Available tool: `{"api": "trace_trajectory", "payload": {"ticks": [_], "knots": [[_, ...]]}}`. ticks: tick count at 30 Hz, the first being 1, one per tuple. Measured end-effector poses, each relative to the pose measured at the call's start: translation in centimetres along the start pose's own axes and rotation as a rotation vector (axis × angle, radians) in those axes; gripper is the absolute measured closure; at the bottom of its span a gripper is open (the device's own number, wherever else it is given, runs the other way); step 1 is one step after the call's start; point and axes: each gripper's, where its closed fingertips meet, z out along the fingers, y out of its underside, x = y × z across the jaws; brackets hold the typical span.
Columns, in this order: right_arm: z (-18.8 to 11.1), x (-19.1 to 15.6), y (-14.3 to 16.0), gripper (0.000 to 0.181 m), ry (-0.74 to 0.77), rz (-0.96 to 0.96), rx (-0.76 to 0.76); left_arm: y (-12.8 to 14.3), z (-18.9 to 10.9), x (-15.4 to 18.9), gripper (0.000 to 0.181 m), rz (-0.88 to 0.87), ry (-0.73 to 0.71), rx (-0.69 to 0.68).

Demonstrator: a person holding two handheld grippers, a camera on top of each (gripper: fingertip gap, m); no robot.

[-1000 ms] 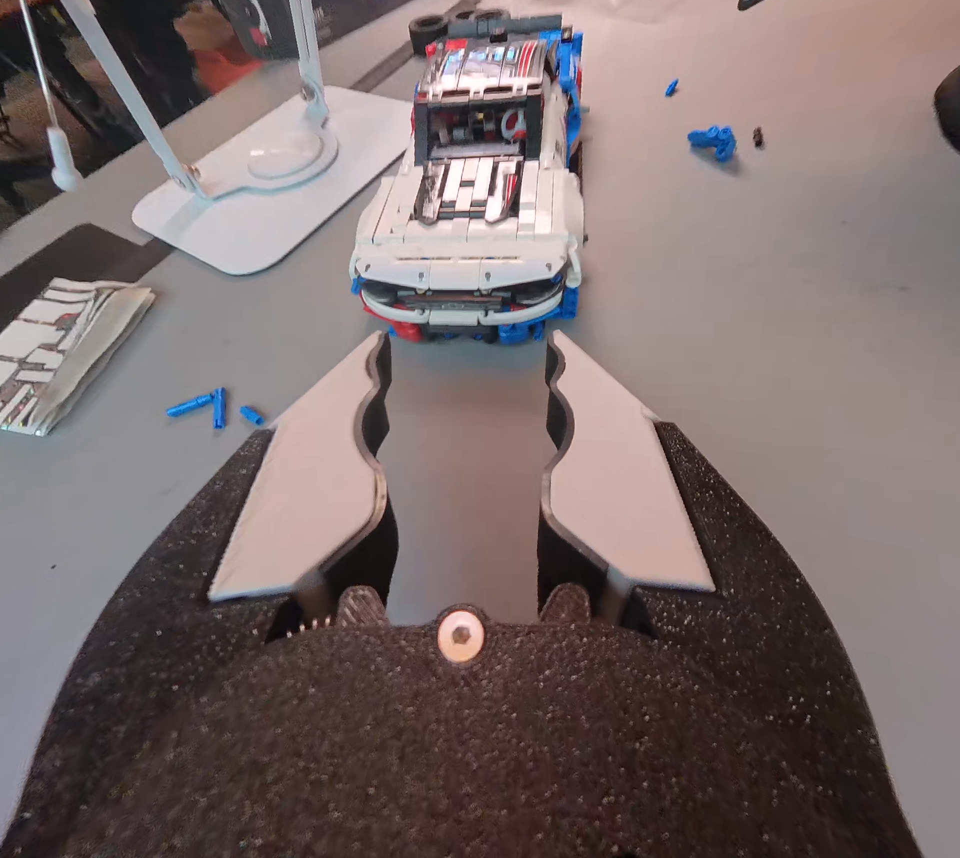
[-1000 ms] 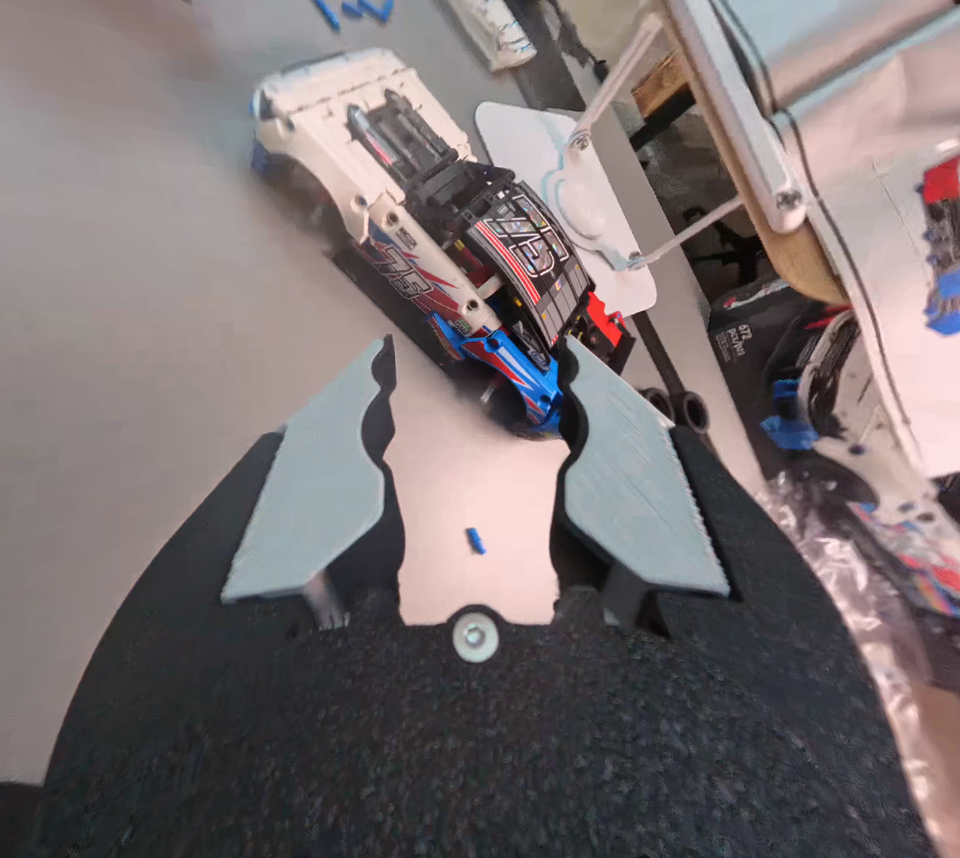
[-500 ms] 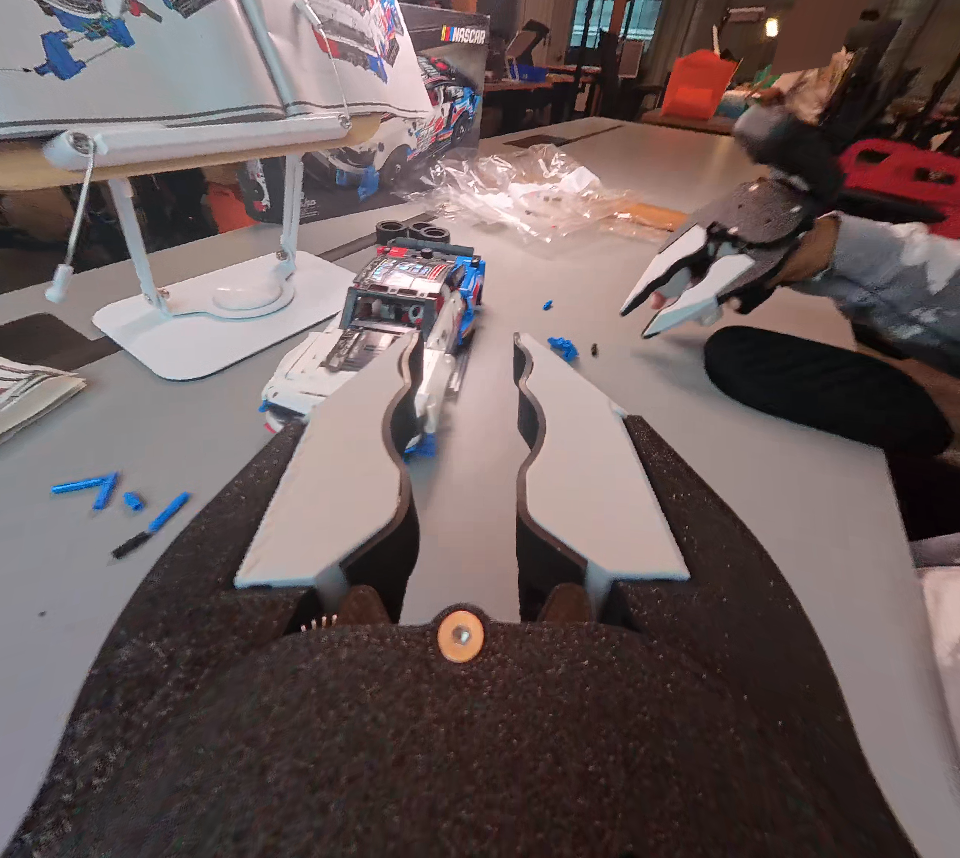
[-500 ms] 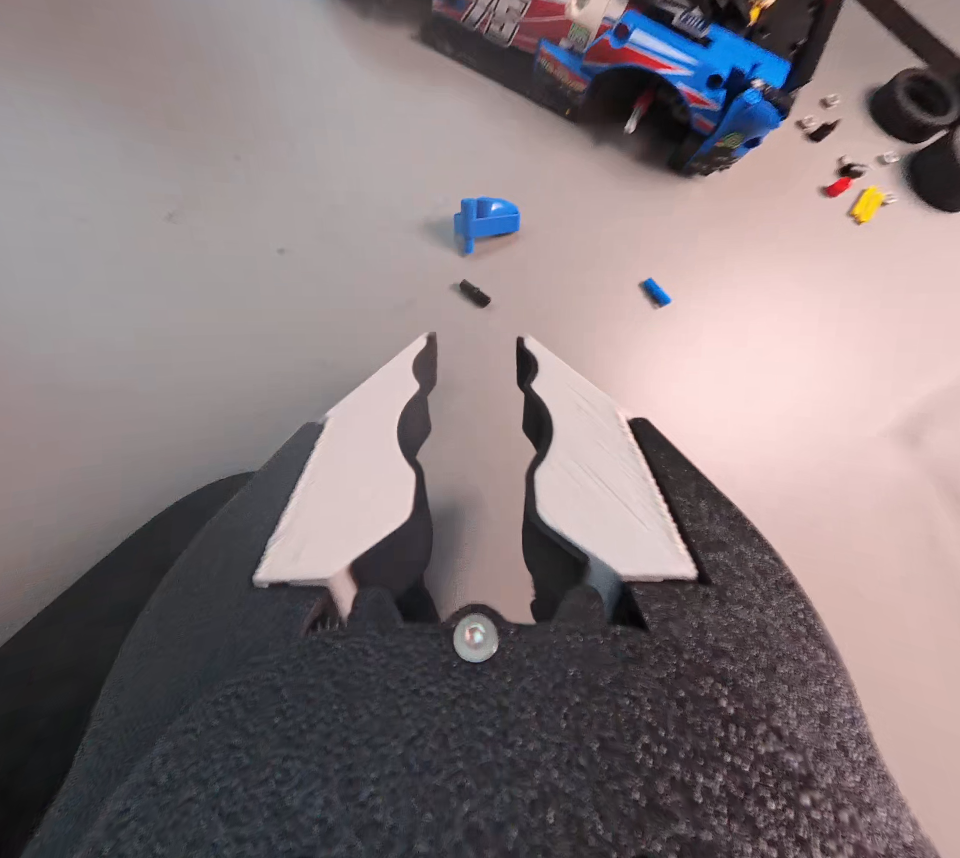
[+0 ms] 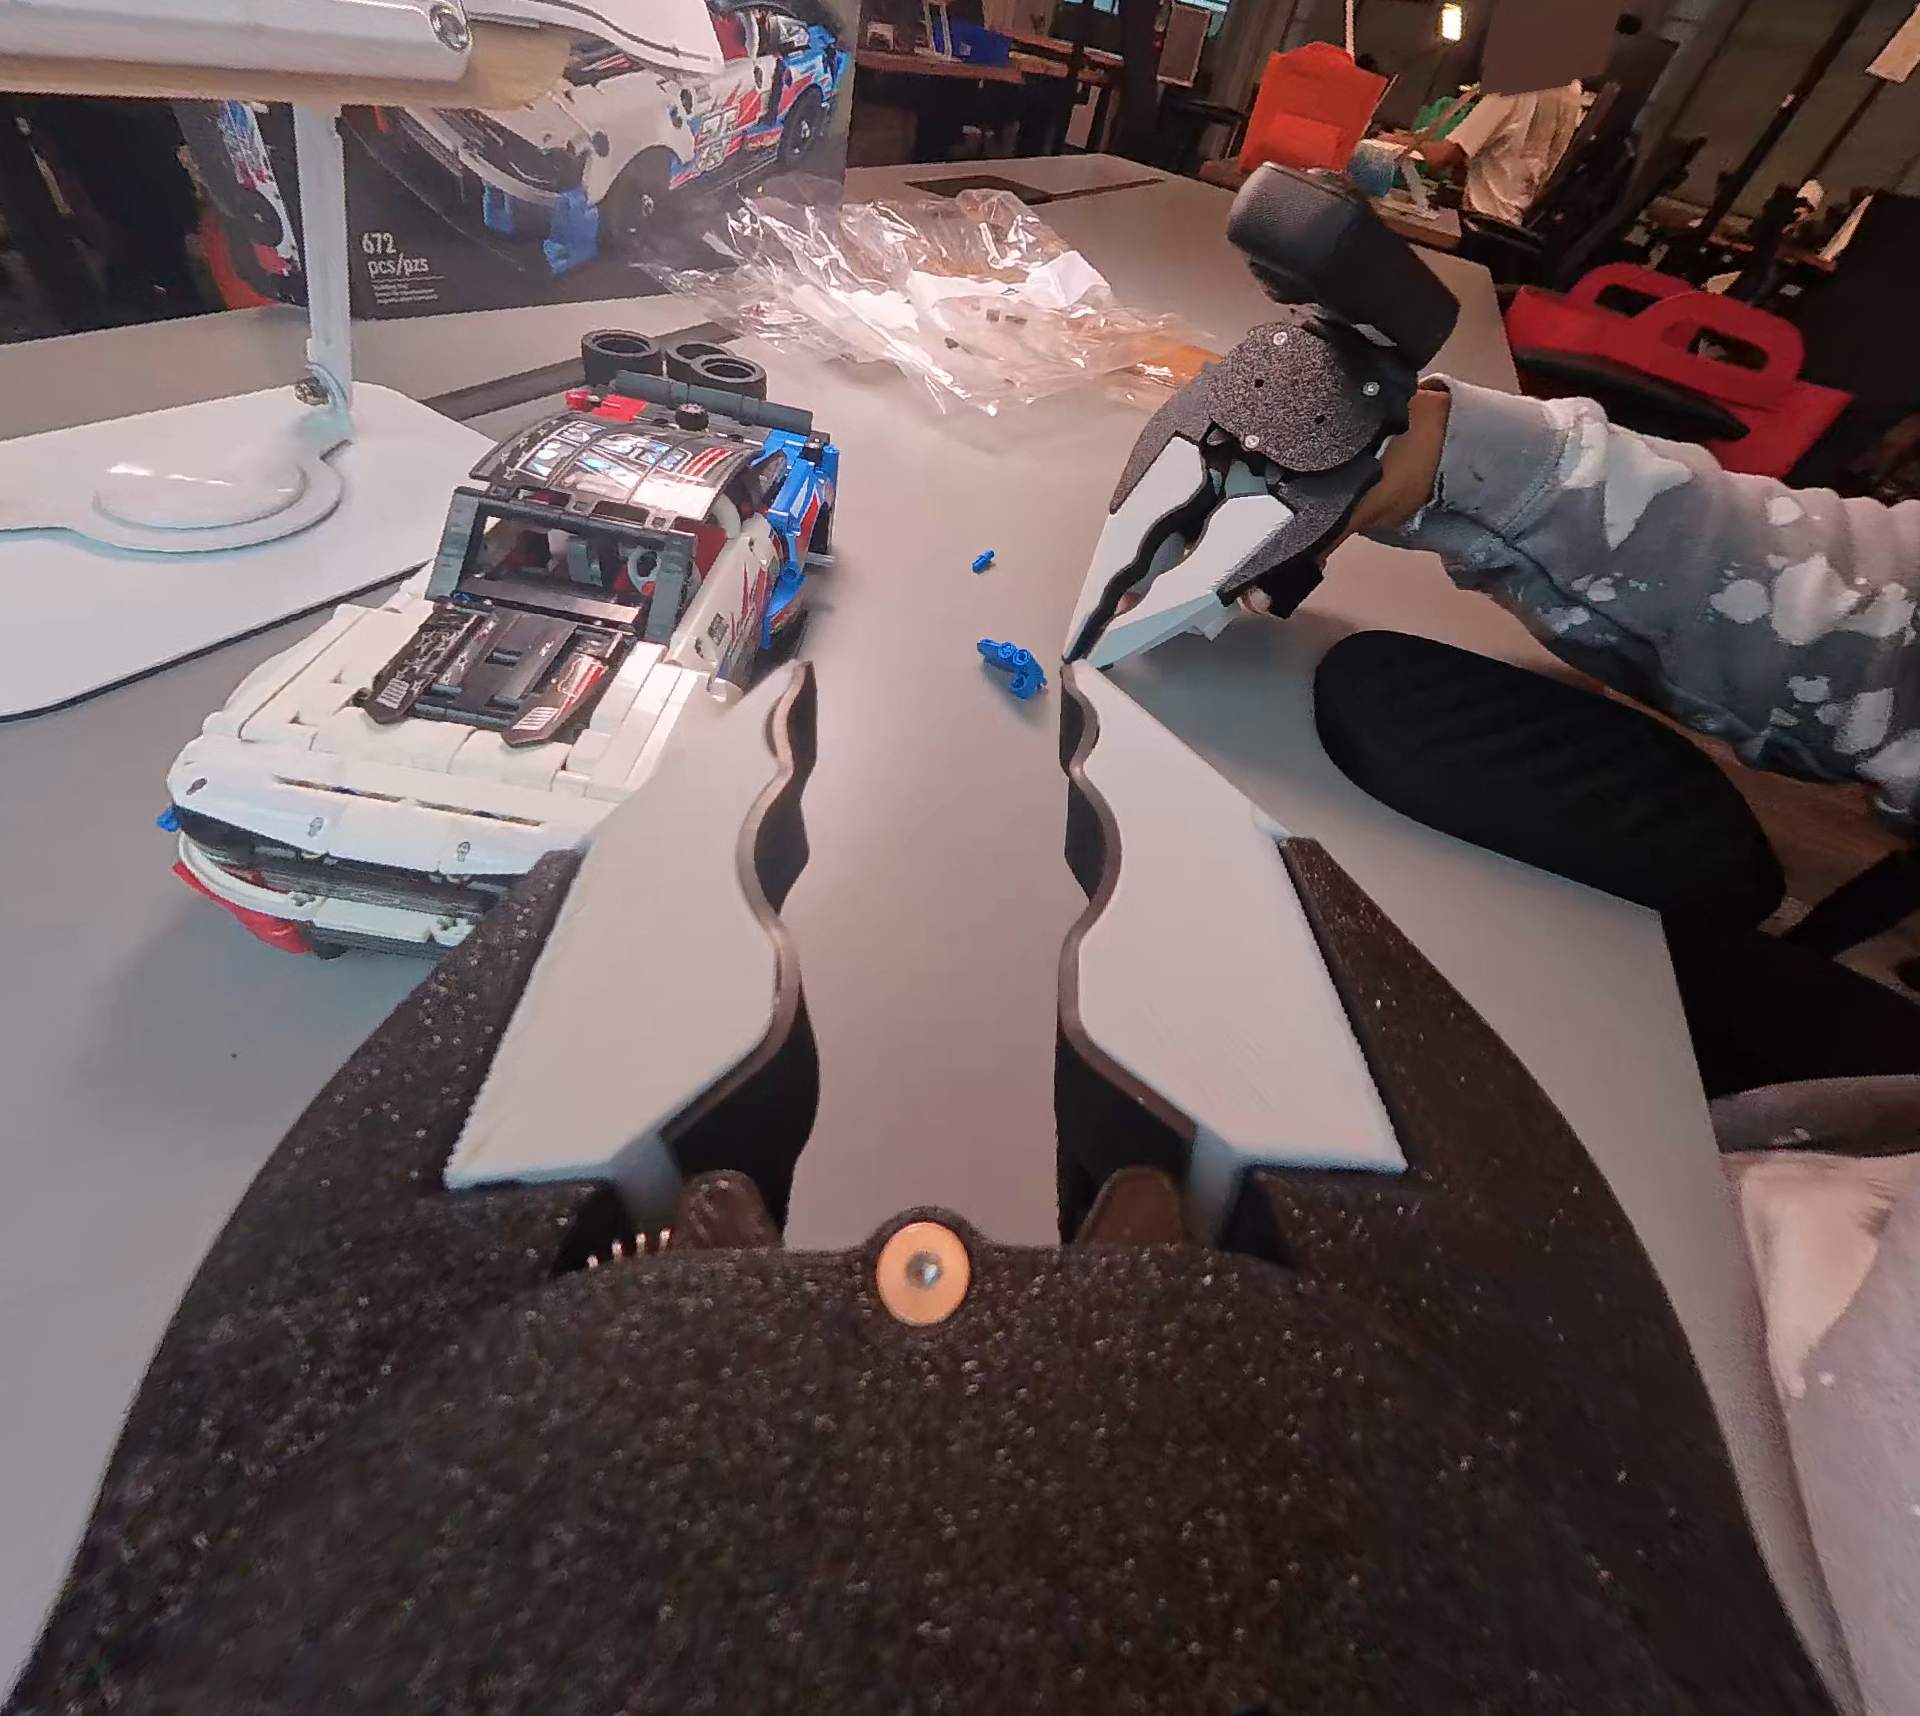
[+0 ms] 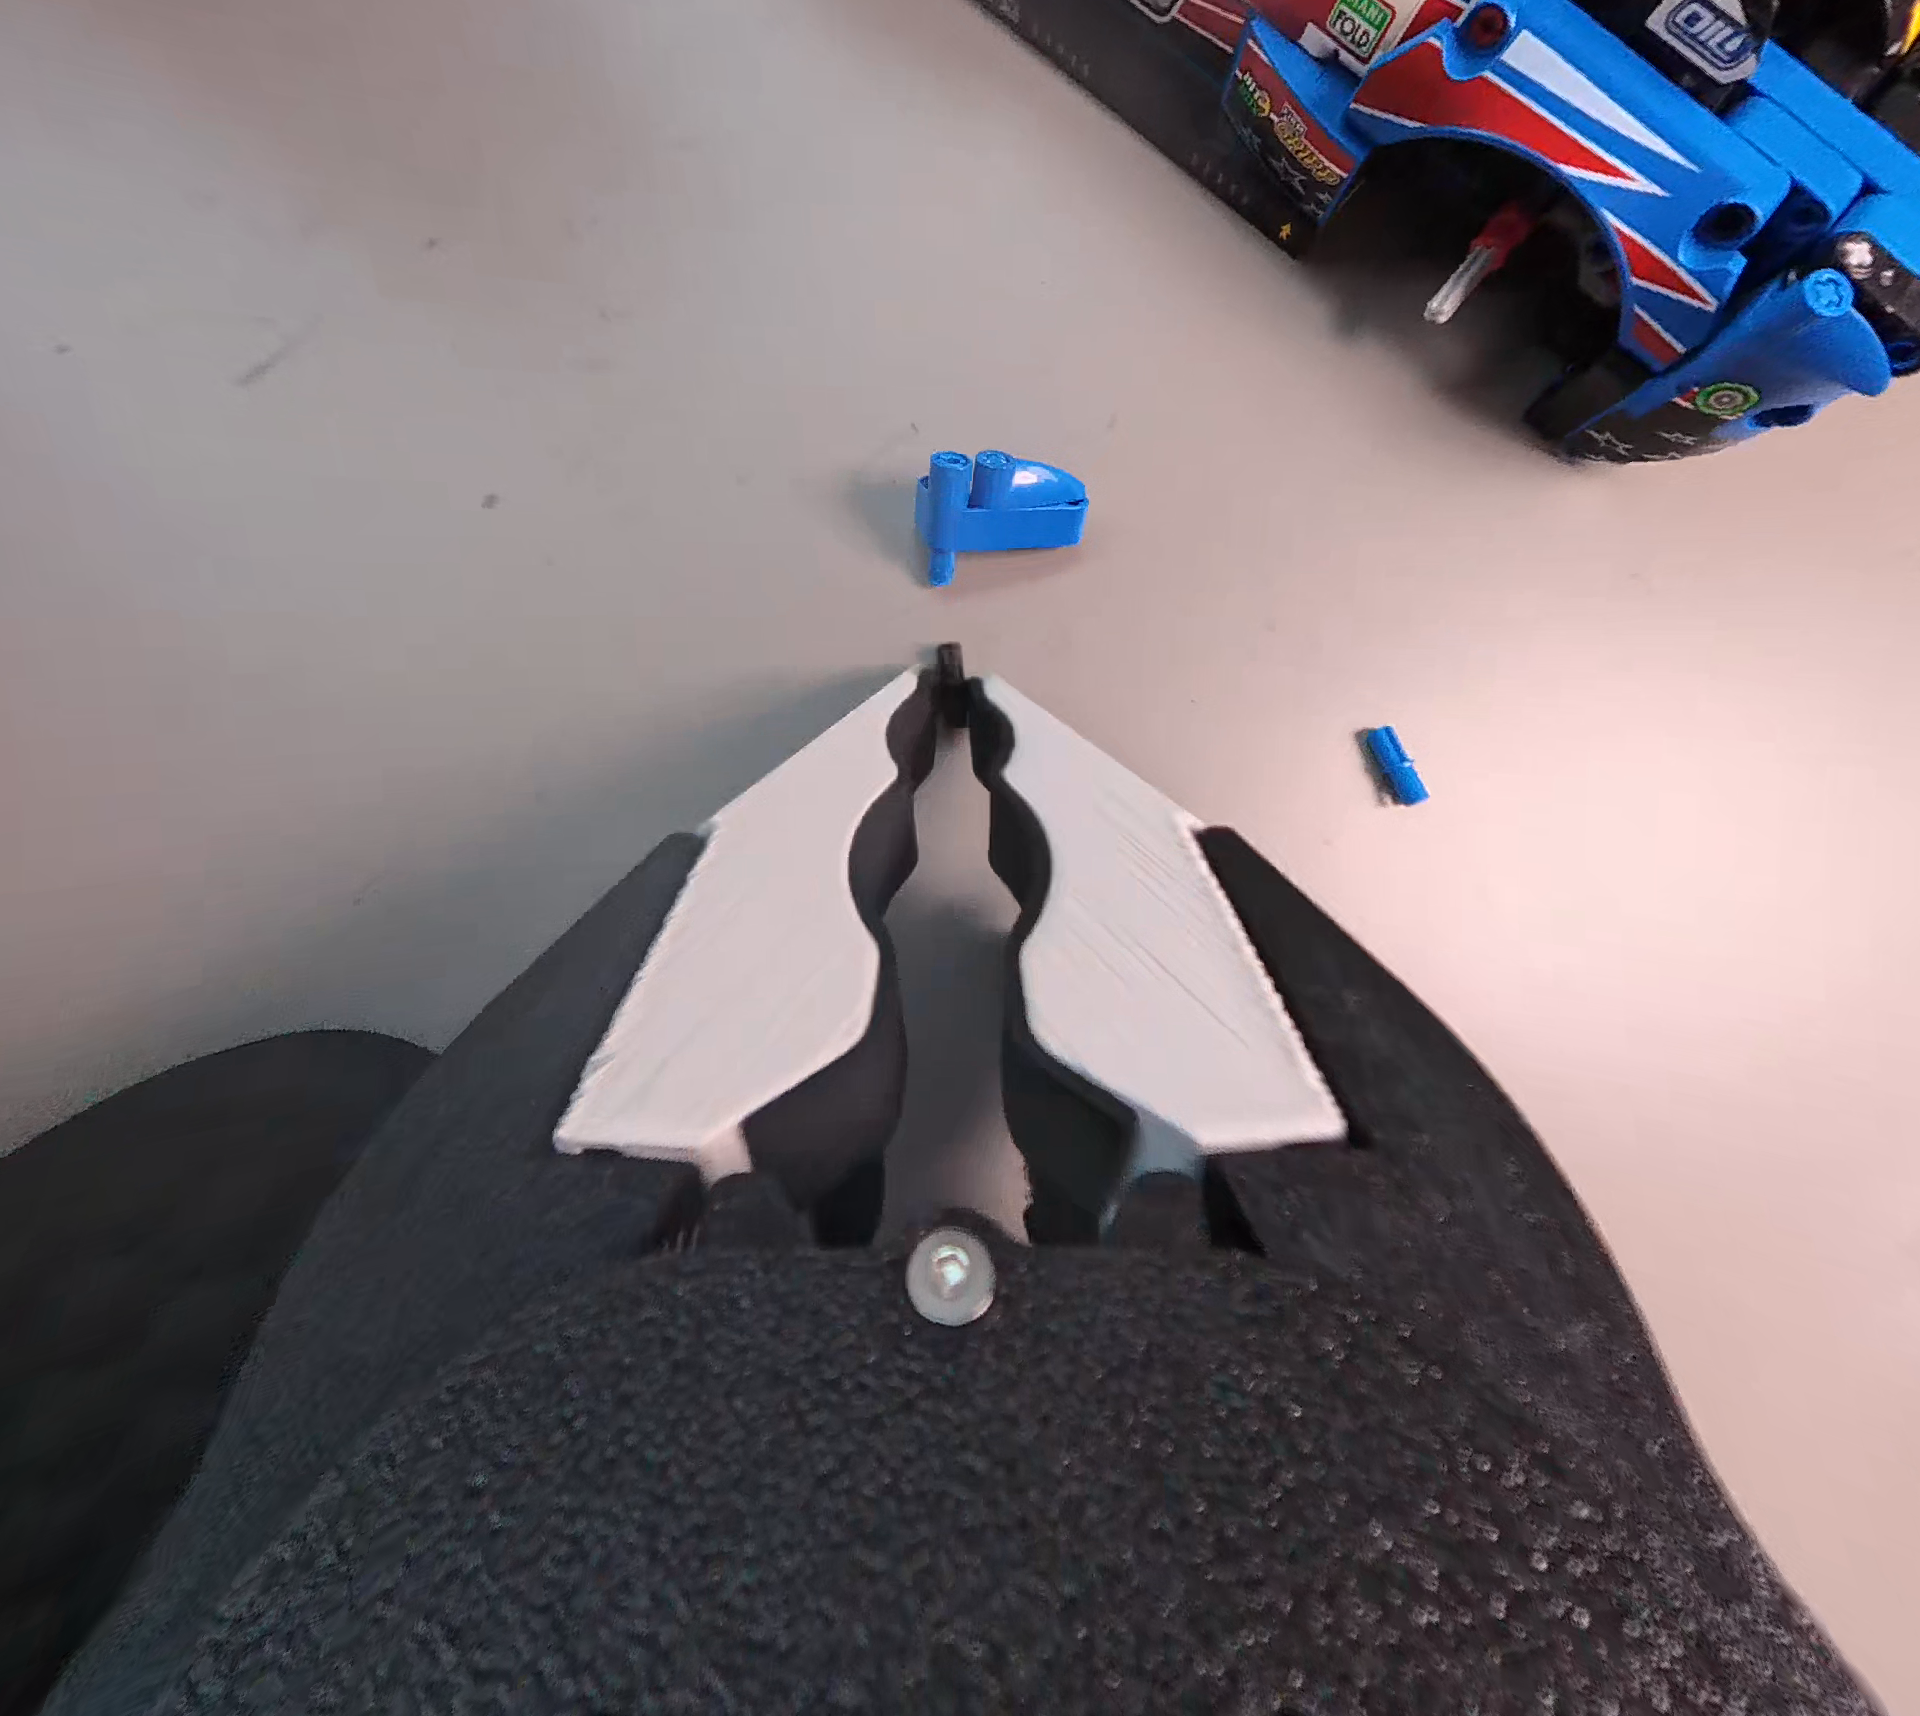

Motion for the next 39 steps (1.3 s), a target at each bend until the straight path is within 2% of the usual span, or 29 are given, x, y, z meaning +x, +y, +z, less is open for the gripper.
{"api": "trace_trajectory", "payload": {"ticks": [5, 9, 13, 17, 20, 24, 32, 39], "knots": [[0.0, -2.2, -1.5, 0.177, -0.06, -0.022, 0.064, 2.1, 0.1, -0.3, 0.136, -0.019, 0.01, -0.037], [-1.0, -5.5, -6.4, 0.177, -0.123, -0.067, 0.299, 3.5, 0.1, 1.1, 0.136, 0.025, 0.064, -0.093], [-1.9, -9.2, -11.5, 0.177, -0.192, -0.109, 0.522, 2.7, 0.3, 4.5, 0.145, 0.016, 0.219, -0.044], [-1.9, -11.3, -13.7, 0.177, -0.221, -0.137, 0.593, 2.0, -0.2, 6.5, 0.16, 0.106, 0.277, 0.008], [-1.4, -12.0, -14.0, 0.177, -0.181, -0.214, 0.593, 2.3, 0.0, 6.3, 0.162, 0.045, 0.266, -0.015], [-1.1, -12.8, -13.9, 0.177, -0.209, -0.236, 0.605, 2.6, -0.1, 6.4, 0.17, 0.042, 0.28, -0.031], [-1.6, -12.7, -14.0, 0.177, -0.11, -0.347, 0.631, 2.8, 0.0, 6.8, 0.168, -0.047, 0.338, -0.051], [-1.6, -12.7, -13.9, 0.177, -0.043, -0.419, 0.625, 2.9, 0.0, 7.2, 0.174, -0.123, 0.382, -0.058]]}}
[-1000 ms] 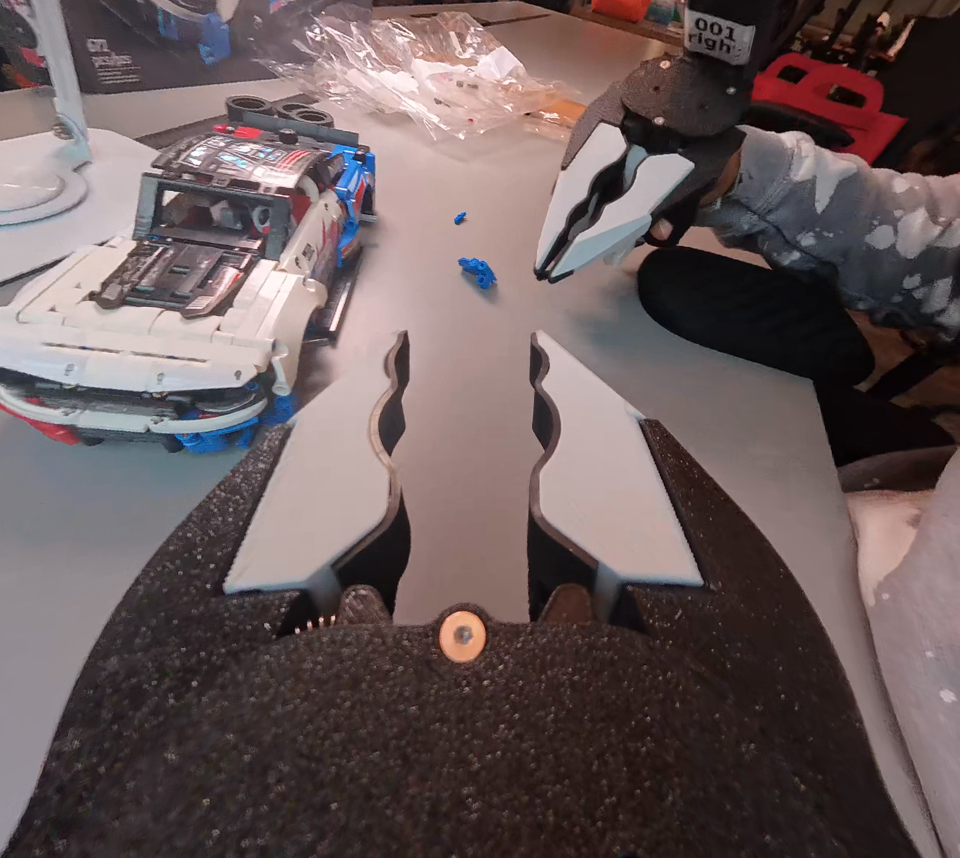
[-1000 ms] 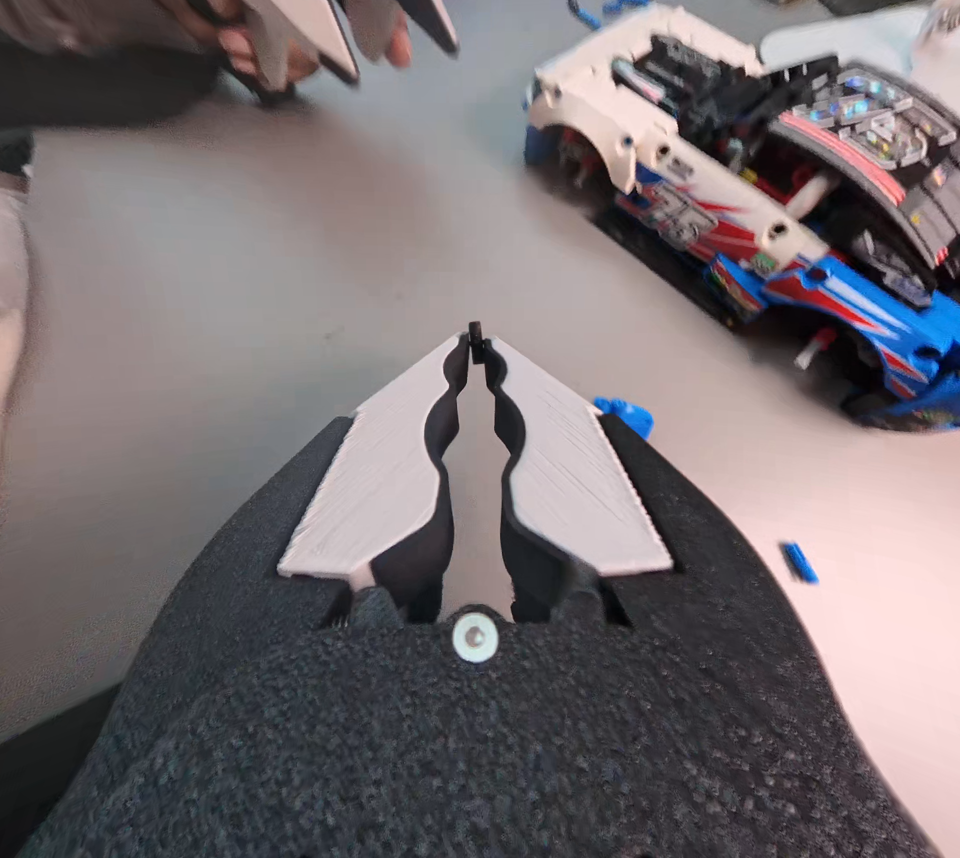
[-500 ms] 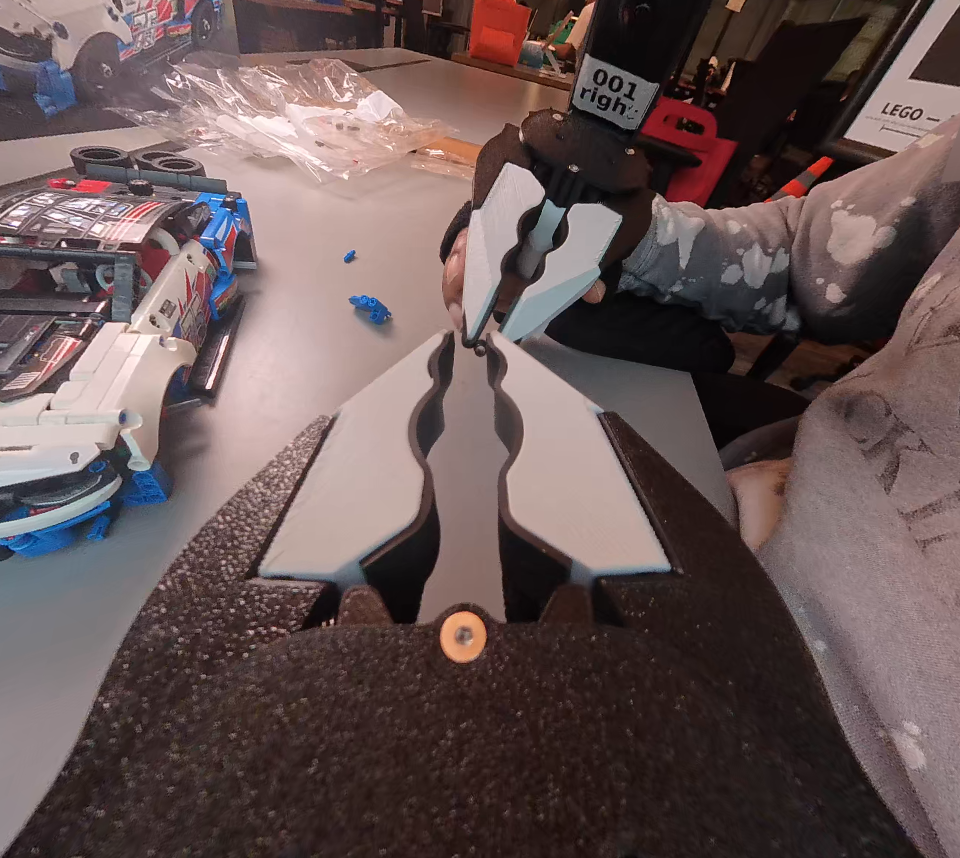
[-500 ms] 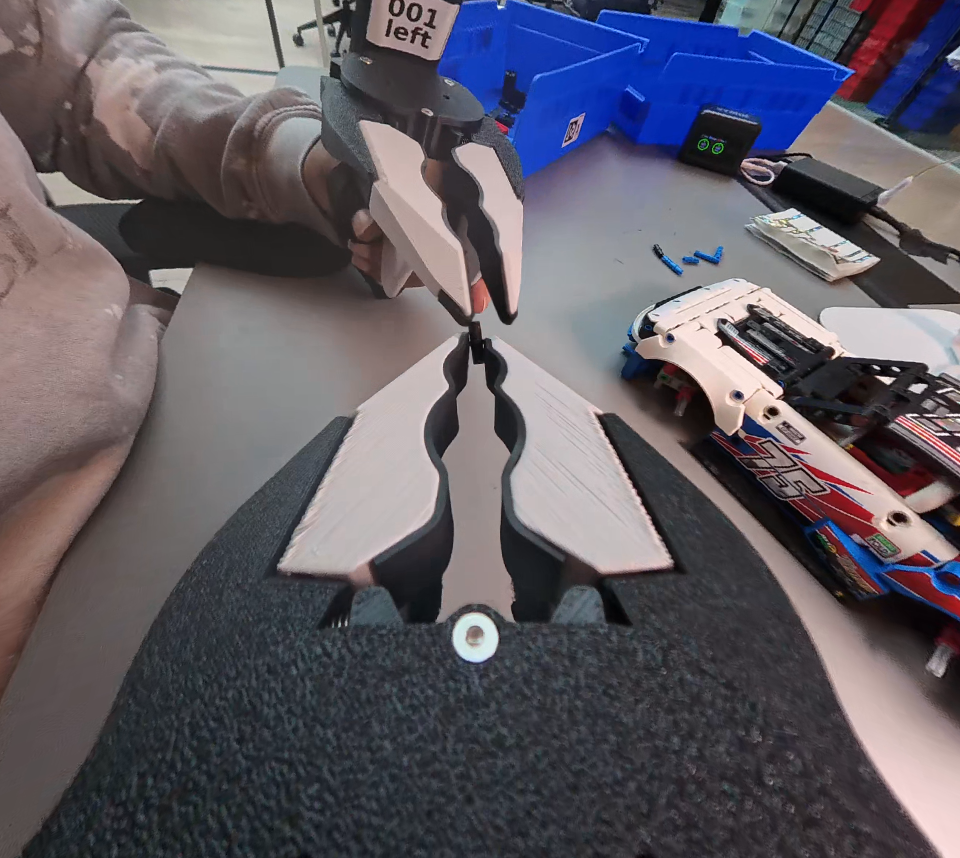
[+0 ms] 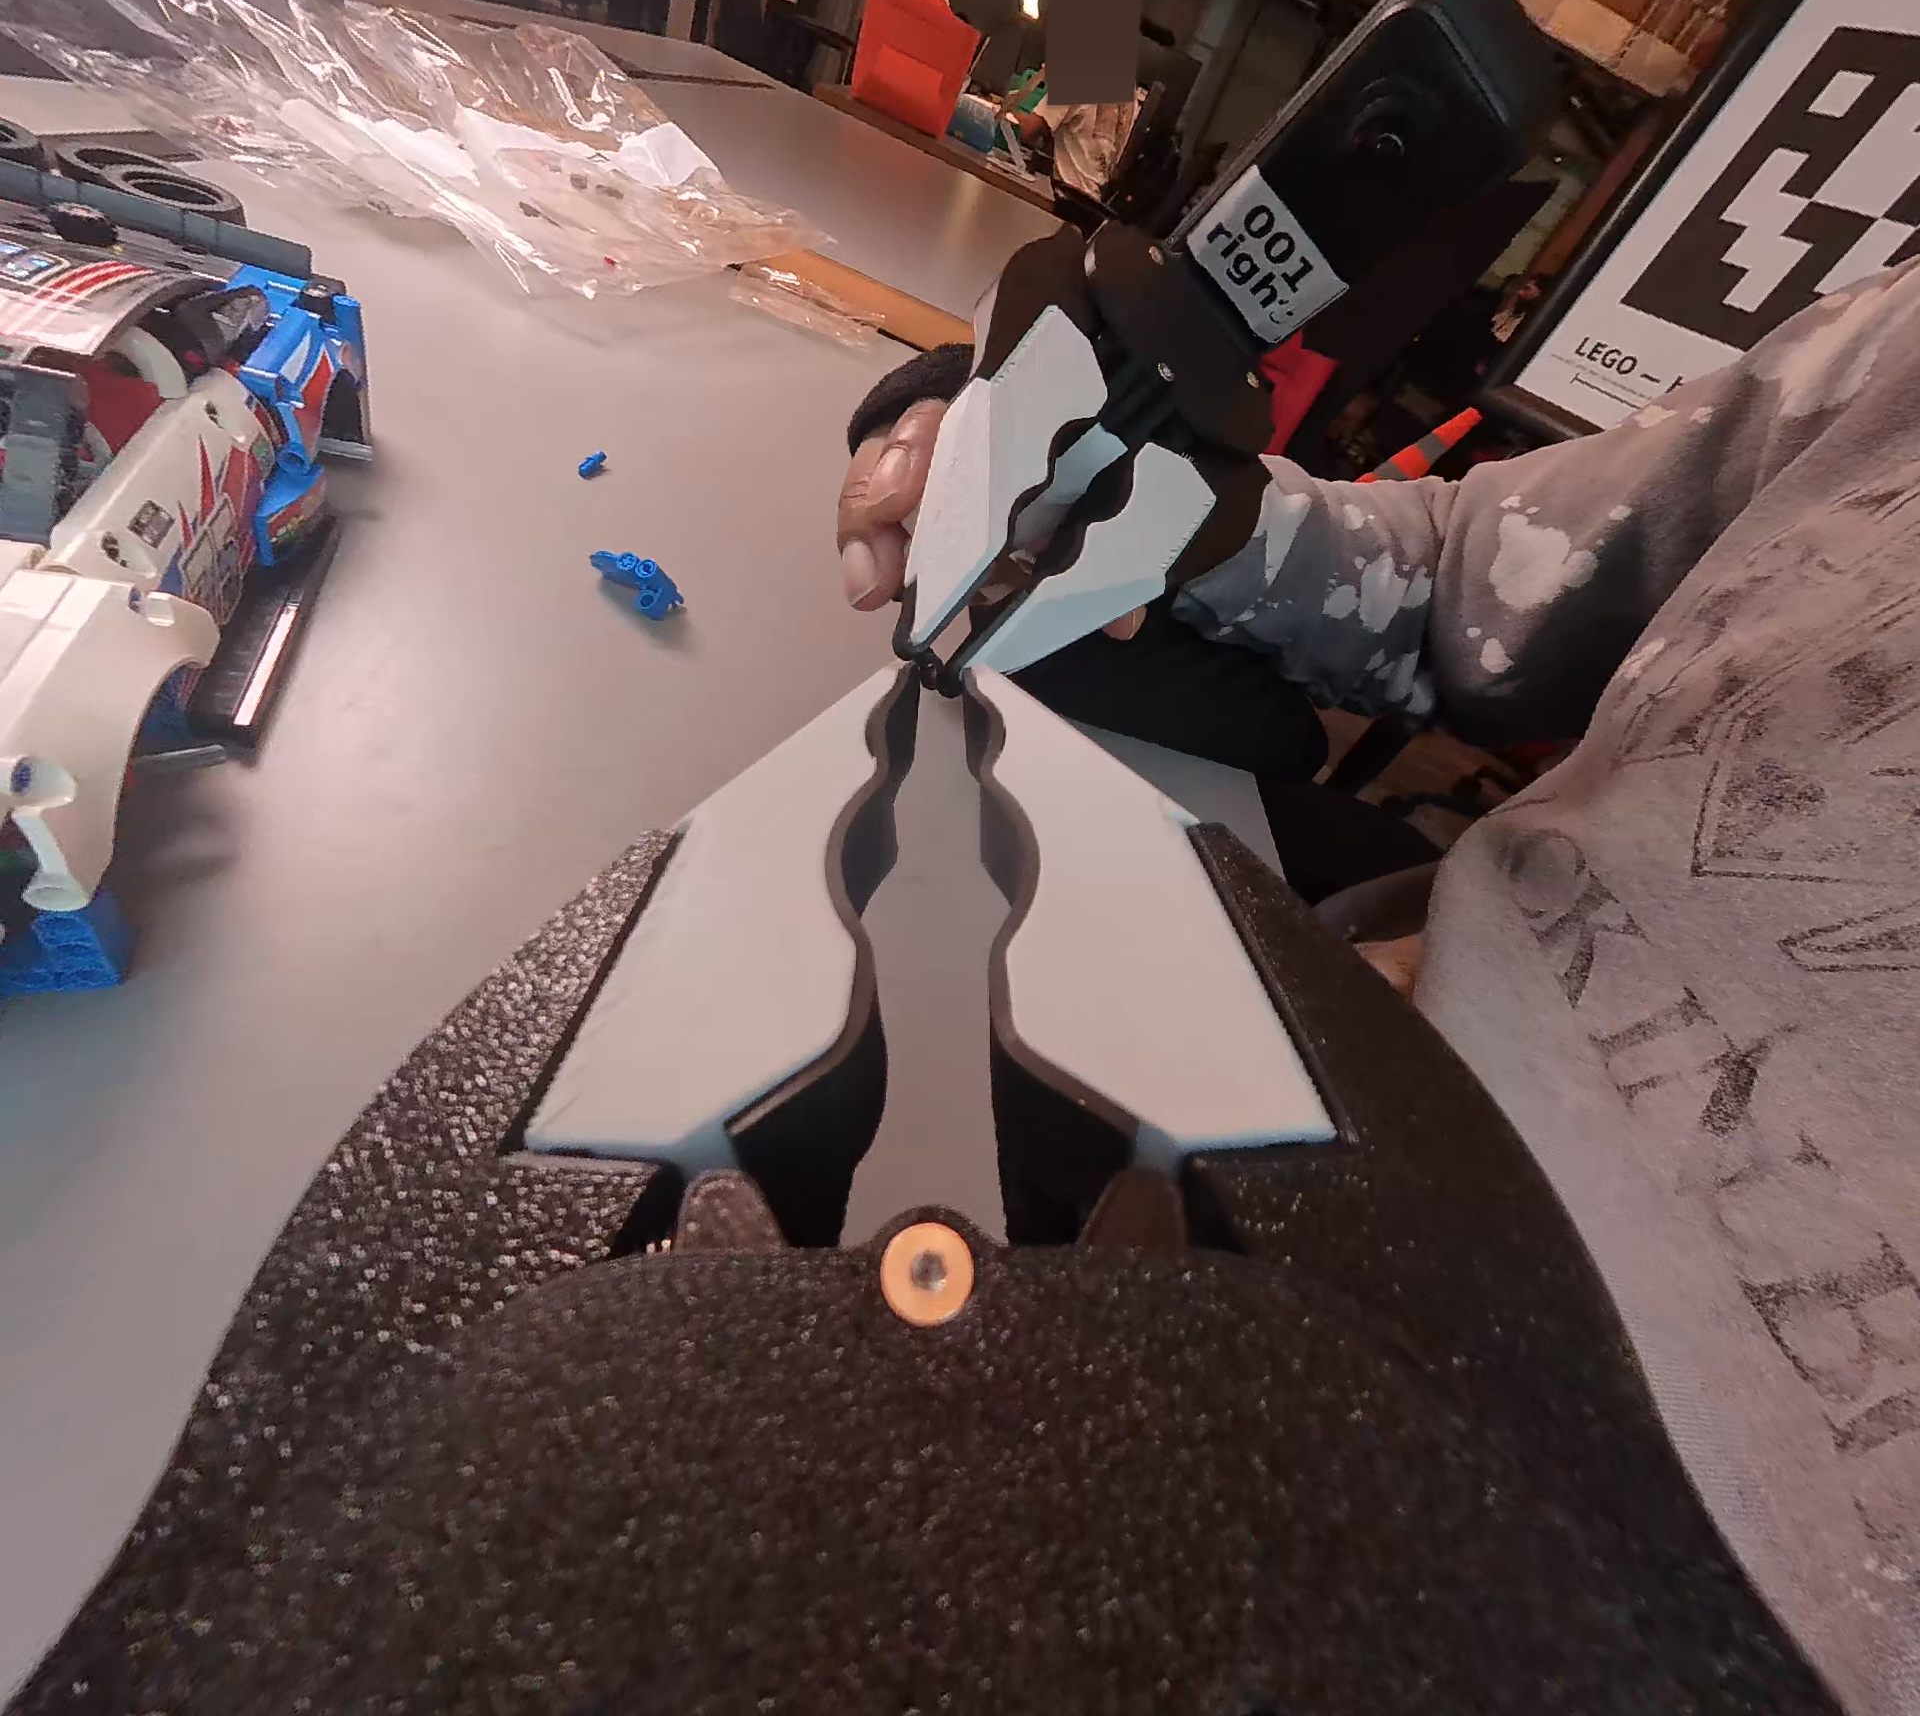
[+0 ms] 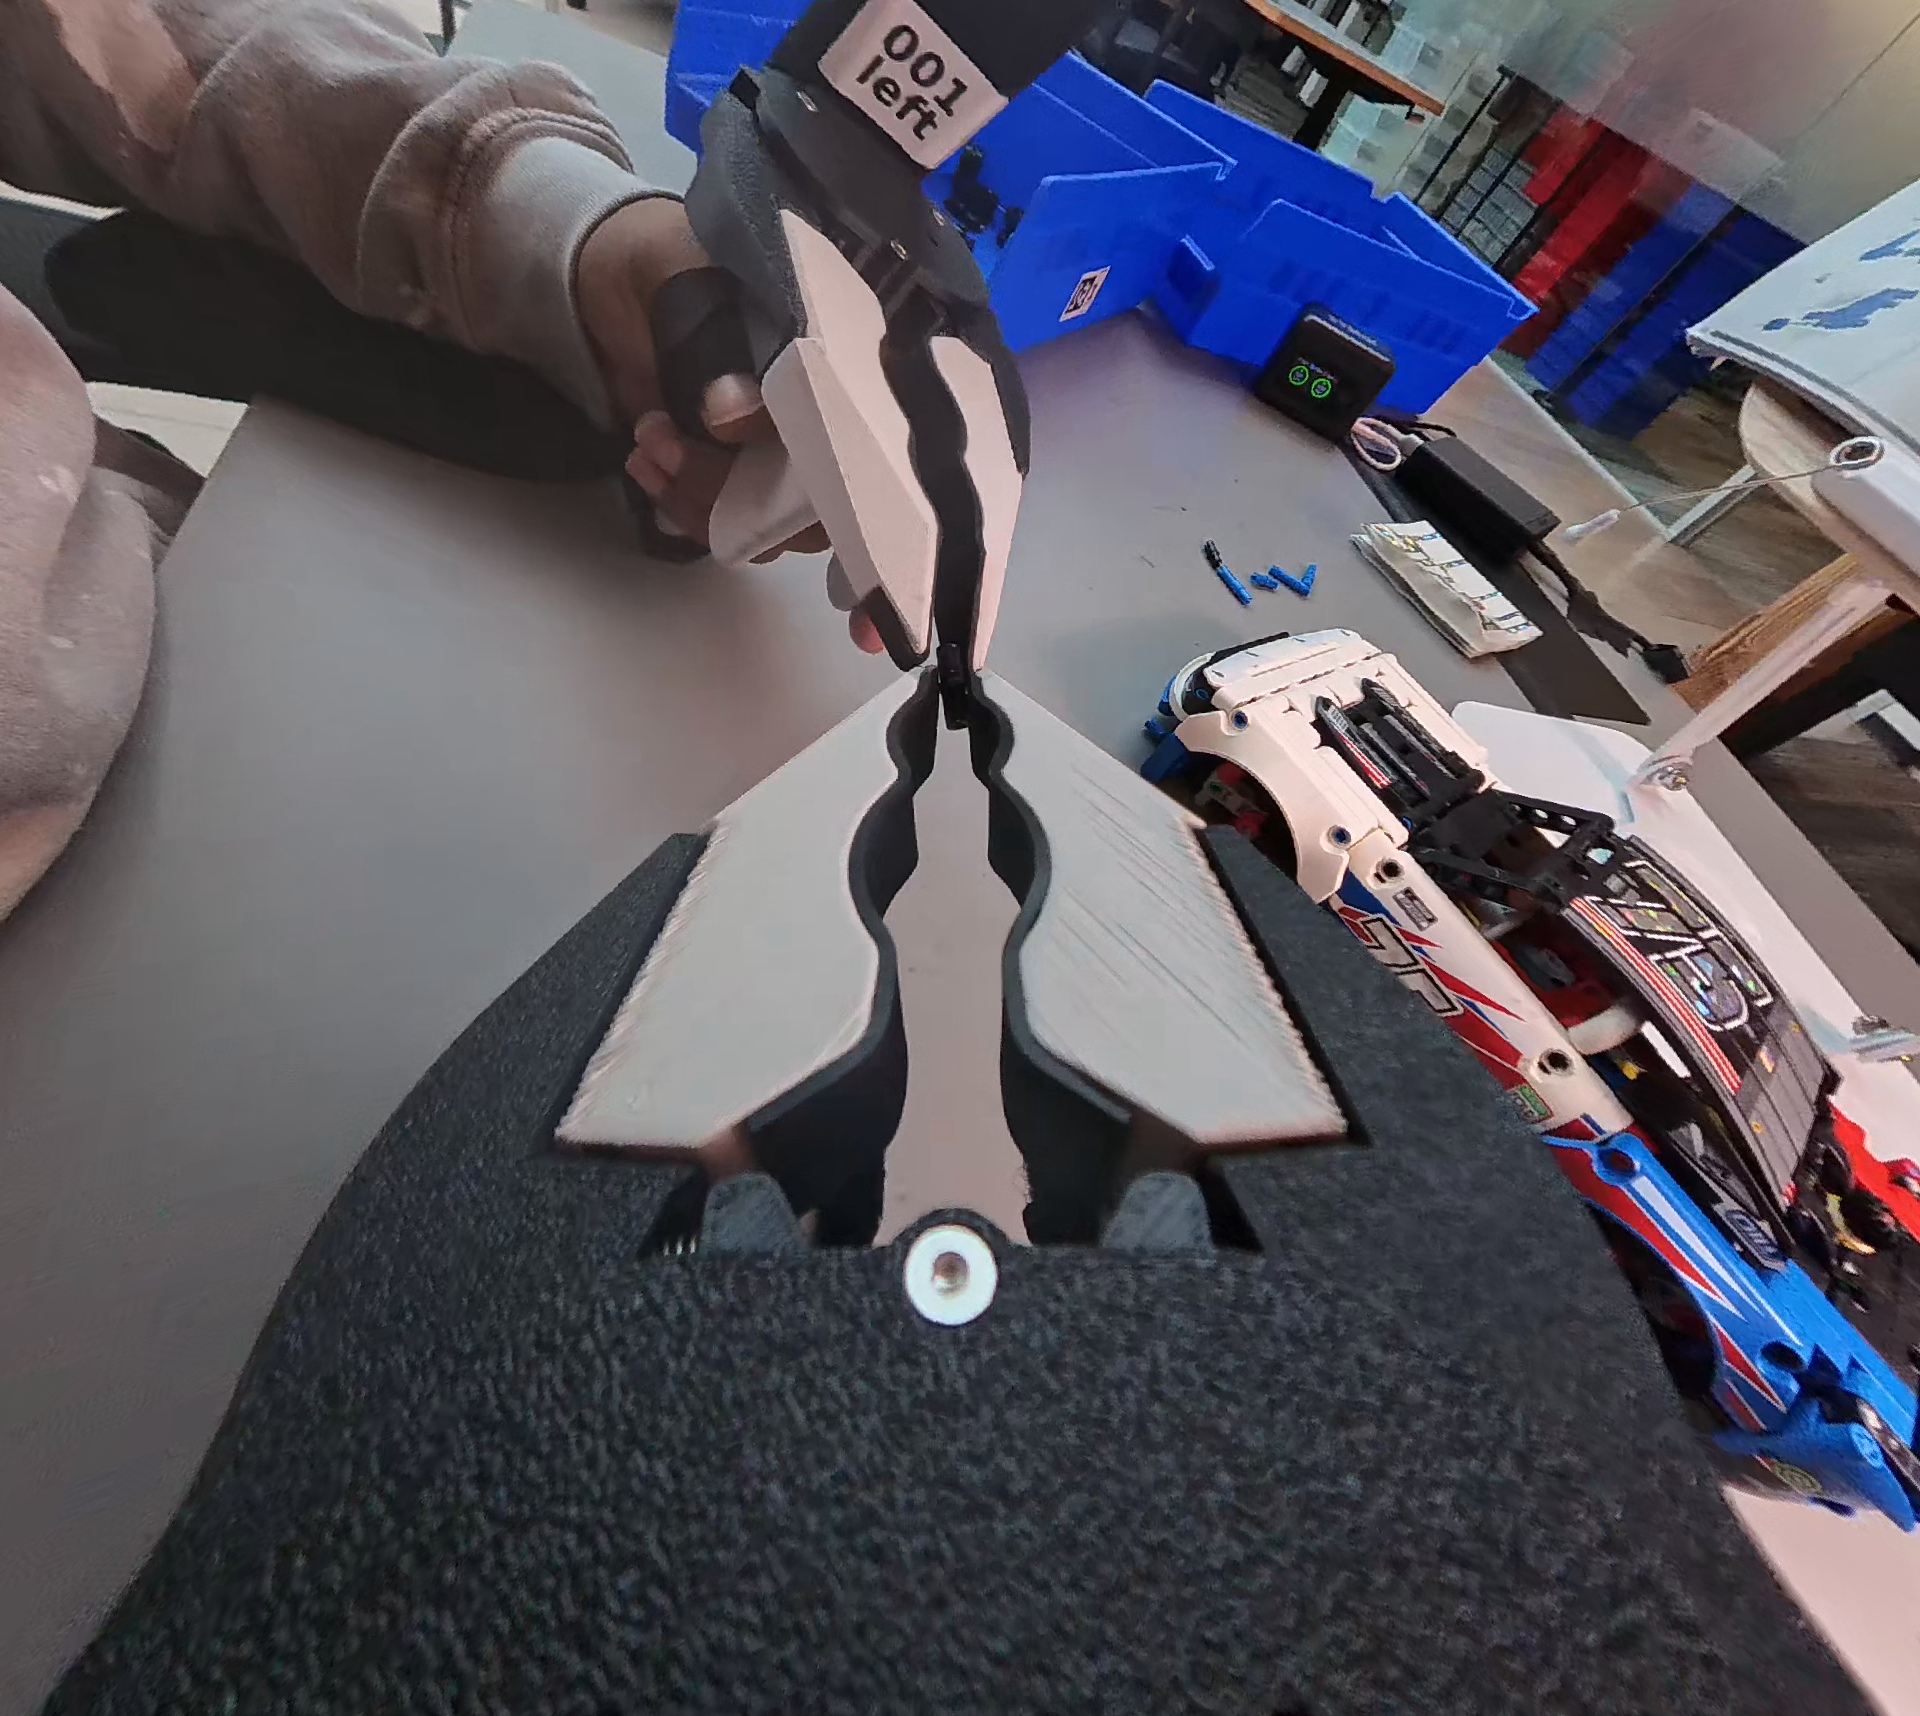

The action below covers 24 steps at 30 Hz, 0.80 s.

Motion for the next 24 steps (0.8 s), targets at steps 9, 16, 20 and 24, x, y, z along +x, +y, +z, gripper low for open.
{"api": "trace_trajectory", "payload": {"ticks": [9, 16, 20, 24], "knots": [[0.0, -0.1, -0.1, 0.177, 0.039, -0.117, -0.022, -0.2, -0.1, 0.0, 0.177, -0.115, 0.042, 0.025], [0.1, 0.1, 0.2, 0.17, 0.06, -0.129, -0.037, -0.2, -0.1, -0.7, 0.178, -0.107, -0.004, 0.018], [-0.3, 1.5, 0.6, 0.159, 0.105, -0.063, -0.036, -0.8, -1.2, -2.9, 0.178, -0.021, -0.15, 0.02], [-2.2, 5.8, 2.4, 0.153, 0.256, 0.087, -0.065, -2.0, -5.2, -9.2, 0.178, 0.11, -0.476, -0.029]]}}
